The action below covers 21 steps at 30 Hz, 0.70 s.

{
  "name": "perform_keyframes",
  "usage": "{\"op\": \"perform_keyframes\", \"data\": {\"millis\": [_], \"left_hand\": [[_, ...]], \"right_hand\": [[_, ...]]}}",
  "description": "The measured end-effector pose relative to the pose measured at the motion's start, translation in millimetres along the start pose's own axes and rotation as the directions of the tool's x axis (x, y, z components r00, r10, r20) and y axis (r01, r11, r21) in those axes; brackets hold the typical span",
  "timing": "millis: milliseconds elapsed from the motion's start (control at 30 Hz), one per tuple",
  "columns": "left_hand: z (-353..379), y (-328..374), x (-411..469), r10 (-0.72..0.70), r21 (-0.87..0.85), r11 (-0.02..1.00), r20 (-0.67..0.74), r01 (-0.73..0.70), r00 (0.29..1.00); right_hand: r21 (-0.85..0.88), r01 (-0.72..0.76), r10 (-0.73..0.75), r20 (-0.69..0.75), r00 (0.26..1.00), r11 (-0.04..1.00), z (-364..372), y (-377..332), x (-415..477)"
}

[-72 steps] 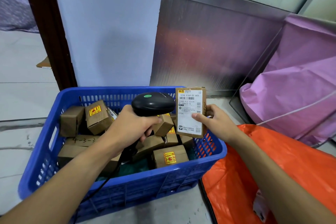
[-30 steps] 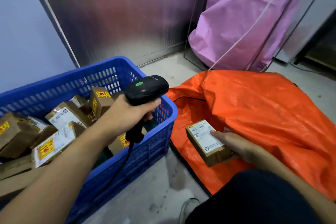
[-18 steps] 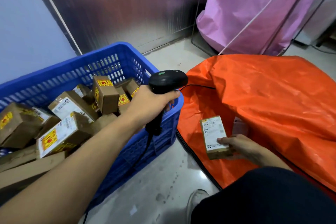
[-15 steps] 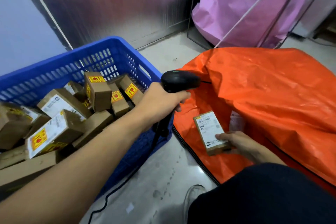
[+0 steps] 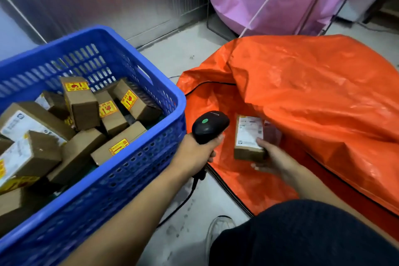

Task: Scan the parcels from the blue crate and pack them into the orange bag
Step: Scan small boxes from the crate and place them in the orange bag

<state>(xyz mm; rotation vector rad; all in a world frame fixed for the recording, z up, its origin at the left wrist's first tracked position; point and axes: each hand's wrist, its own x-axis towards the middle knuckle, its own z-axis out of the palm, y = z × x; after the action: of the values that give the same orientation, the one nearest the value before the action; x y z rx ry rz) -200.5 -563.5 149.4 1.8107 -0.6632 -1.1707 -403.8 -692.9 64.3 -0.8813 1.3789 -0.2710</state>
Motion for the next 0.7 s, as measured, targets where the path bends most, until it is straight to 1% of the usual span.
{"op": "perform_keyframes", "data": {"millis": [67,100,133,233,300,333,400,433,467,533,633,700], "left_hand": [[4,-1,7,0.002,0.008,1.0,0.0,-0.002,1.0],[5,-1,10,0.004,0.014,1.0,0.002,-0.004,1.0],[6,-1,12,0.004,0.019,1.0,0.004,-0.004,1.0],[4,3,13,0.016,0.03,0.999,-0.004,-0.016,1.0],[3,7,9,0.039,0.036,0.999,-0.01,-0.039,0.999],[2,10,6,0.051,0.038,0.998,-0.011,-0.05,0.999],[0,15,-2,0.064,0.034,0.997,-0.008,-0.064,0.998],[-2,18,-5,0.067,0.04,0.997,-0.004,-0.066,0.998],[-3,22,-9,0.066,0.049,0.997,0.005,-0.066,0.998],[-8,33,-18,0.068,0.031,0.997,0.035,-0.07,0.997],[-16,57,-33,0.104,-0.068,0.993,0.093,-0.098,0.99],[-23,74,-46,0.132,-0.122,0.985,0.105,-0.119,0.986]], "right_hand": [[0.219,0.0,0.009,-0.043,0.999,0.976,0,-2,7],[0.28,-0.003,0.025,-0.072,0.997,0.96,-1,-1,11],[0.285,-0.018,0.046,-0.092,0.995,0.958,-1,1,15],[0.153,-0.07,0.088,-0.111,0.99,0.986,1,12,12],[0.0,-0.095,0.094,-0.126,0.988,0.995,3,18,7],[-0.107,-0.098,0.084,-0.131,0.988,0.989,4,19,3],[-0.308,-0.057,0.034,-0.079,0.996,0.95,5,20,-4],[-0.373,-0.024,0.013,-0.032,0.999,0.927,6,18,-9],[-0.417,0.006,-0.004,0.005,1.0,0.909,8,12,-16],[-0.471,0.071,-0.06,0.038,0.997,0.88,13,-6,-31],[-0.504,0.153,-0.14,0.064,0.988,0.85,21,-41,-53],[-0.505,0.188,-0.167,0.088,0.982,0.842,28,-62,-69]]}}
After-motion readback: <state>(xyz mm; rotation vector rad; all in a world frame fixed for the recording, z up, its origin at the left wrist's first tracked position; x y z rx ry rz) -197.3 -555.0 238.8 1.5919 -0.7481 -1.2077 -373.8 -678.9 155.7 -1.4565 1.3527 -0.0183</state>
